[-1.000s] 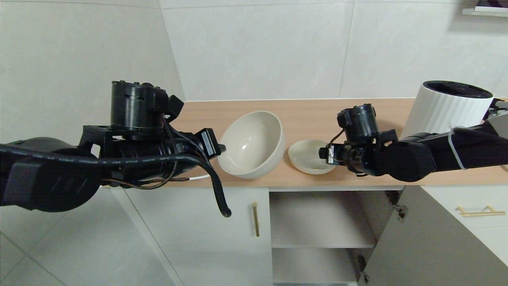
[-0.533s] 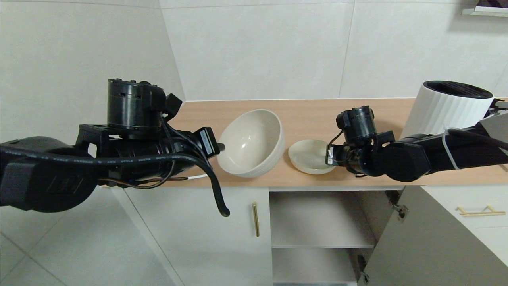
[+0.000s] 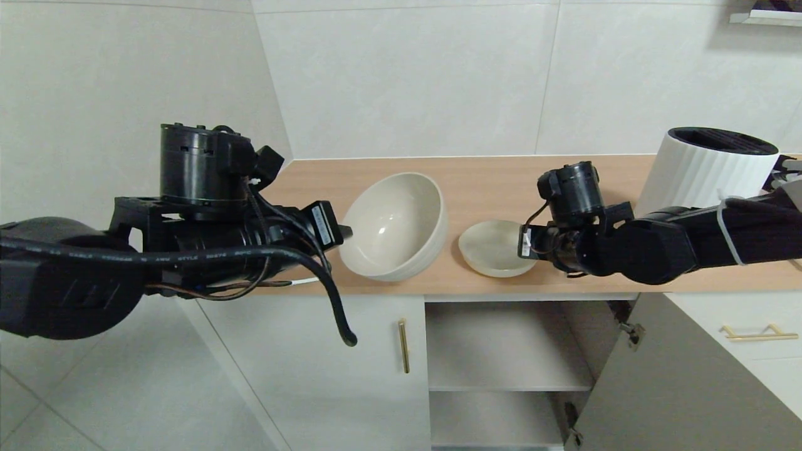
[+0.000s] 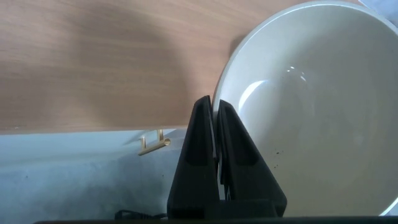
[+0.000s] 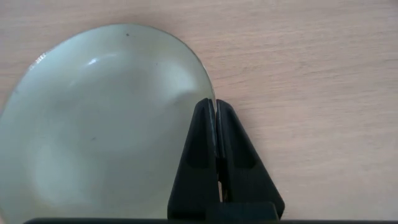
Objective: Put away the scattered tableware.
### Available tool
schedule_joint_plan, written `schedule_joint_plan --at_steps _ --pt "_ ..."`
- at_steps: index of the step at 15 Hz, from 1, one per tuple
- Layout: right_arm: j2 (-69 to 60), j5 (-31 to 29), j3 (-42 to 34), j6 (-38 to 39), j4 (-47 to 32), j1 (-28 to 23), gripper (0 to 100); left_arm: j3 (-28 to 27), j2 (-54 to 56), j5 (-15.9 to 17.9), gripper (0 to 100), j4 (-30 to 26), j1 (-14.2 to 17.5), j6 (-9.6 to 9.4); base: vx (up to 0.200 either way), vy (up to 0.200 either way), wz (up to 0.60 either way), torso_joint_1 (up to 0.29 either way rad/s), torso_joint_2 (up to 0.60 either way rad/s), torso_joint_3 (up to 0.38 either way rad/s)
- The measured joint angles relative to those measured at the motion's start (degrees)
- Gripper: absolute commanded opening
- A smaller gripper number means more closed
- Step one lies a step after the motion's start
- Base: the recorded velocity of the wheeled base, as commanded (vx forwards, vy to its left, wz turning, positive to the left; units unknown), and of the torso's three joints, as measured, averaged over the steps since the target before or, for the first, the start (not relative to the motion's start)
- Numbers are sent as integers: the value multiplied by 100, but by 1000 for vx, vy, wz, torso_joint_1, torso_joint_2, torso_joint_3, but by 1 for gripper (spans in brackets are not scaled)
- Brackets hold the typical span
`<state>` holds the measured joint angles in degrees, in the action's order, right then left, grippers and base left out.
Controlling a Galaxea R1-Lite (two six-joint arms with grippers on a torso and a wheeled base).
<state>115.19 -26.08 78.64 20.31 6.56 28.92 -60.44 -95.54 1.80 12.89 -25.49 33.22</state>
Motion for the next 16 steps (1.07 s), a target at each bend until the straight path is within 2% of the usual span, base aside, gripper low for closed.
schedule_joint_plan --at_steps 2,5,8,11,14,16 --pt "-439 492 -255 32 -221 16 0 232 144 -28 0 -2 -6 -336 0 0 0 0 0 0" --pt "-1287 1440 -675 98 -847 22 0 634 549 -37 0 -28 -35 -599 0 0 0 0 0 0" --pt "-2085 2143 -1257 155 -1271 22 0 890 994 -35 0 -422 -50 -662 0 0 0 0 0 0" --pt "-2561 2217 -1796 128 -1282 18 0 989 1221 -33 0 -640 -127 -656 0 0 0 0 0 0" --pt "-2723 2198 -1996 71 -1280 13 0 1075 1258 -33 0 -646 -151 -651 -200 0 0 10 5 2" --pt "-2716 2178 -2063 -63 -1276 18 0 1086 1243 -30 0 -651 -174 -660 0 0 0 0 0 0"
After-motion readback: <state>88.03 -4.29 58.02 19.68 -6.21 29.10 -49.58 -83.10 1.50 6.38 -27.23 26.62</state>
